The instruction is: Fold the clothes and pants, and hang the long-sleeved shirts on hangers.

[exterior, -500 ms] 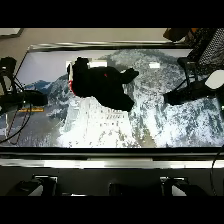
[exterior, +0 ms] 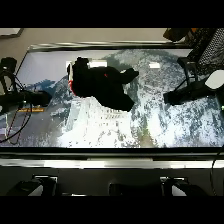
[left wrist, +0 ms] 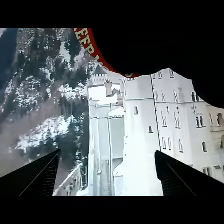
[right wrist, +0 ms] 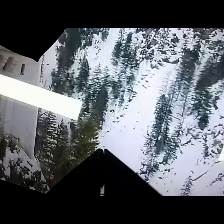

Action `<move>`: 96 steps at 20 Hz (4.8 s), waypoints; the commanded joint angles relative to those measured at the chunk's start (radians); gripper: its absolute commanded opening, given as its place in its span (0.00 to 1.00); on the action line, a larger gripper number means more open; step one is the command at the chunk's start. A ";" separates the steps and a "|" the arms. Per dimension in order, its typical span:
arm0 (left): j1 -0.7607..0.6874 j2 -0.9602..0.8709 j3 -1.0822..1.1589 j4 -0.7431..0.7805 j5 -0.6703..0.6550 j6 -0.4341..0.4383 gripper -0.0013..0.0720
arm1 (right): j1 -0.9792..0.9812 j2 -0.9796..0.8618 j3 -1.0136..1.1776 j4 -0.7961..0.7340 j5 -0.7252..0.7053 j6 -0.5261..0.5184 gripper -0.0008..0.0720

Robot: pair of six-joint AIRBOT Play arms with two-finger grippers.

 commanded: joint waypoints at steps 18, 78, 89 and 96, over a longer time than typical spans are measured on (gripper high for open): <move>-0.177 -0.890 0.270 -0.910 0.421 -0.068 1.00 | 0.001 0.000 0.000 0.000 0.000 0.002 0.08; 0.053 0.113 -0.491 -0.347 -0.152 -0.309 0.06 | 0.298 -0.368 -0.449 1.078 -0.740 0.035 0.11; 0.061 0.061 -0.152 -0.321 0.024 -0.301 0.06 | 0.049 -0.035 -0.225 1.019 -0.708 0.032 0.08; 0.114 0.018 0.431 -0.317 0.034 -0.248 0.06 | -0.108 0.093 0.458 0.549 -0.524 0.238 0.08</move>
